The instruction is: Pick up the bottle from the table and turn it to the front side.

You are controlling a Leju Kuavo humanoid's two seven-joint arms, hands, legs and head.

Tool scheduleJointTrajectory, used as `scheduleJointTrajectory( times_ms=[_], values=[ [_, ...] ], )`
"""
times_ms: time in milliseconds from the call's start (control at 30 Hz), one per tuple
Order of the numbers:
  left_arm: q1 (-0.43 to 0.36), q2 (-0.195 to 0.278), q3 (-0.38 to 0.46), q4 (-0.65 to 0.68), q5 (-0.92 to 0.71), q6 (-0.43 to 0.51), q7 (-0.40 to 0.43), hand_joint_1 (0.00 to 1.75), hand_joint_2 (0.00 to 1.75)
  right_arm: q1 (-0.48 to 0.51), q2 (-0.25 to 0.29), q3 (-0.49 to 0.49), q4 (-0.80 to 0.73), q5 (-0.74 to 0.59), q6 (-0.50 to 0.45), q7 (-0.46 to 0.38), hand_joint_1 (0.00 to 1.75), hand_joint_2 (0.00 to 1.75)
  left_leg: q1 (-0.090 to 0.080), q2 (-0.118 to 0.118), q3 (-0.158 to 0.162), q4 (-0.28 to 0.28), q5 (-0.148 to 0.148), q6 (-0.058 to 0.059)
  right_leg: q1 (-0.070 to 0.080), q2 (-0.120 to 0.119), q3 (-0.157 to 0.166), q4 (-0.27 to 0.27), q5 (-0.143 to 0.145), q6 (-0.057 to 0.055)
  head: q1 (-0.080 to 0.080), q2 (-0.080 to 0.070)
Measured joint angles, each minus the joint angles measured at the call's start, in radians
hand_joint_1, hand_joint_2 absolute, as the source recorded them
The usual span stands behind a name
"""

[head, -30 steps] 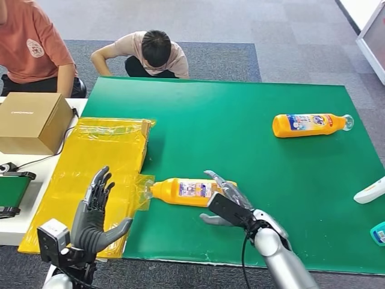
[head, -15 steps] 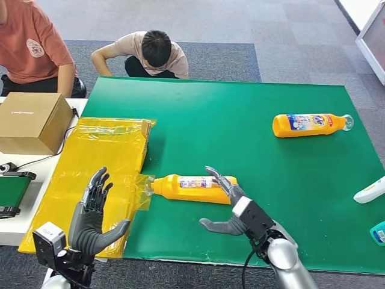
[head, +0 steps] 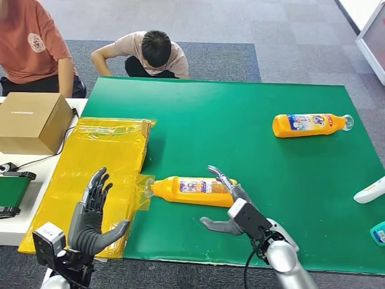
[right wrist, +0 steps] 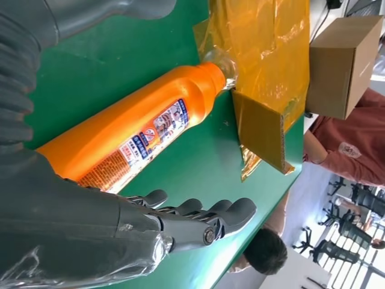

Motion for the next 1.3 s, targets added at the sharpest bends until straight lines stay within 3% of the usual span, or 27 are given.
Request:
scheduleJointTrajectory(
  times_ms=[133, 333, 467, 667, 967, 1100, 1167, 1300],
  values=[
    [0.000, 0.001, 0.000, 0.000, -0.001, 0.001, 0.002, 0.00, 1.75, -0.002, -0.001, 0.007, 0.000, 0.100, -0.060, 0.032, 0.00, 1.75, 0.000, 0.000, 0.000, 0.000, 0.000, 0.000, 0.000, 0.000, 0.000, 0.000, 0.000, 0.000, 0.000, 0.000],
    [-0.001, -0.002, 0.000, 0.000, -0.012, -0.007, 0.030, 0.00, 1.75, -0.047, -0.001, 0.068, 0.051, 0.530, -0.224, 0.211, 0.00, 1.75, 0.000, 0.000, 0.000, 0.000, 0.000, 0.000, 0.000, 0.000, 0.000, 0.000, 0.000, 0.000, 0.000, 0.000],
    [-0.014, -0.008, -0.001, 0.000, -0.015, -0.026, 0.044, 0.00, 1.75, -0.110, 0.009, 0.119, 0.184, 0.716, -0.289, 0.284, 0.00, 1.75, 0.000, 0.000, 0.000, 0.000, 0.001, 0.000, 0.000, 0.000, 0.000, 0.000, 0.000, 0.000, 0.000, 0.000],
    [-0.037, -0.009, -0.005, 0.000, -0.014, -0.044, 0.051, 0.00, 1.75, -0.199, 0.045, 0.164, 0.395, 0.823, -0.333, 0.328, 0.00, 1.75, 0.000, 0.000, 0.000, 0.000, 0.001, 0.000, 0.000, 0.000, 0.000, 0.000, 0.001, 0.000, 0.000, 0.000],
    [-0.057, -0.009, -0.014, 0.001, -0.006, -0.059, 0.056, 0.00, 1.75, -0.330, 0.094, 0.190, 0.627, 0.875, -0.327, 0.352, 0.01, 1.75, 0.000, 0.000, 0.001, 0.000, 0.001, -0.001, 0.000, 0.000, 0.000, 0.000, 0.001, 0.000, 0.000, 0.000],
    [-0.063, -0.009, -0.020, 0.001, 0.000, -0.064, 0.056, 0.00, 1.75, -0.379, 0.115, 0.195, 0.699, 0.878, -0.295, 0.339, 1.66, 1.75, 0.000, 0.000, 0.003, 0.000, 0.002, -0.001, 0.000, 0.000, 0.001, 0.000, 0.002, -0.001, 0.000, 0.000],
    [-0.065, -0.009, -0.024, 0.001, 0.004, -0.067, 0.056, 0.00, 1.75, -0.393, 0.121, 0.198, 0.721, 0.874, -0.293, 0.323, 1.75, 1.75, 0.001, 0.000, 0.003, 0.000, 0.002, -0.002, 0.000, 0.000, 0.002, 0.000, 0.002, -0.001, 0.000, 0.000],
    [-0.065, -0.009, -0.029, 0.001, 0.009, -0.072, 0.055, 0.00, 1.75, -0.399, 0.126, 0.199, 0.732, 0.830, -0.301, 0.281, 1.75, 1.75, 0.001, 0.000, 0.004, 0.000, 0.003, -0.001, 0.000, 0.000, 0.002, 0.000, 0.003, -0.001, 0.000, 0.000]
  ],
)
